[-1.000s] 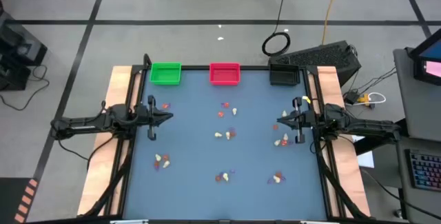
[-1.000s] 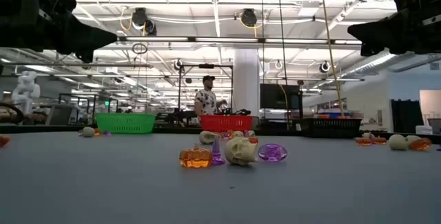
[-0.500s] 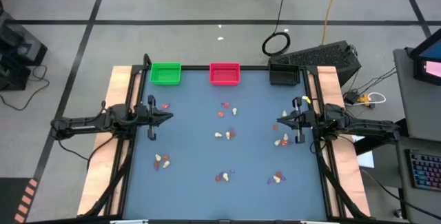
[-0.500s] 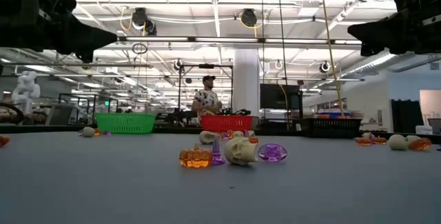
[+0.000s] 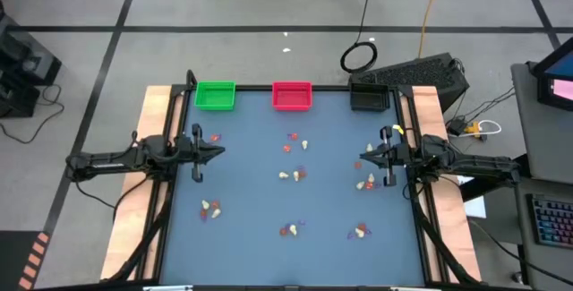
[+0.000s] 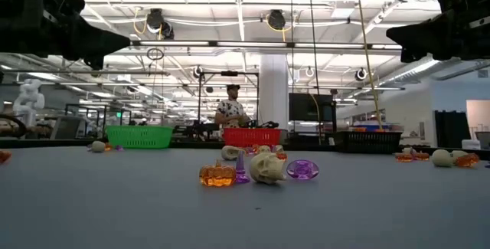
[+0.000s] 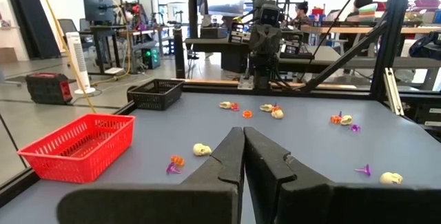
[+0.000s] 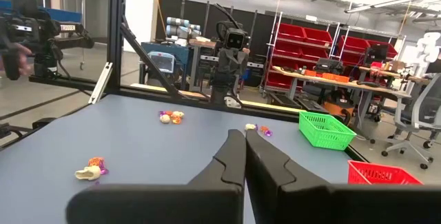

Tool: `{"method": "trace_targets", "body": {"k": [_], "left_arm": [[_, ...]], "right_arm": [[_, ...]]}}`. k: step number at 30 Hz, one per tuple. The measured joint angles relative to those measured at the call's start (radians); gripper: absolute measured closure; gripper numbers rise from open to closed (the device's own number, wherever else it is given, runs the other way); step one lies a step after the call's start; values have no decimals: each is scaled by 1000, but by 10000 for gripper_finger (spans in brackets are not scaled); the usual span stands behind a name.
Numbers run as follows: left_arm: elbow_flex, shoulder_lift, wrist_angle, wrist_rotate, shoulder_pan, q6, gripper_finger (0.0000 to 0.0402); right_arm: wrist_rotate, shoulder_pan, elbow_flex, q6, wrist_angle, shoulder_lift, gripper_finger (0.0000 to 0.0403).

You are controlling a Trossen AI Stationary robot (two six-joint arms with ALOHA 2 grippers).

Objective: Sort Halloween decoration

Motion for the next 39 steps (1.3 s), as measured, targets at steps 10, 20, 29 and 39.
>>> {"method": "trace_targets", "body": {"k": [10,20,29,39], "left_arm": [[0,0,146,-51,0,-201,384],[0,11,297,-152,-1,-128,384],[14,137,278,-73,-1,-270,393],[188,395,164,3,-1,-230,399]], "right_arm": [[0,0,0,0,0,0,402],[0,0,0,0,0,0,402],[0,0,0,0,0,0,402],[0,0,0,0,0,0,402]]}}
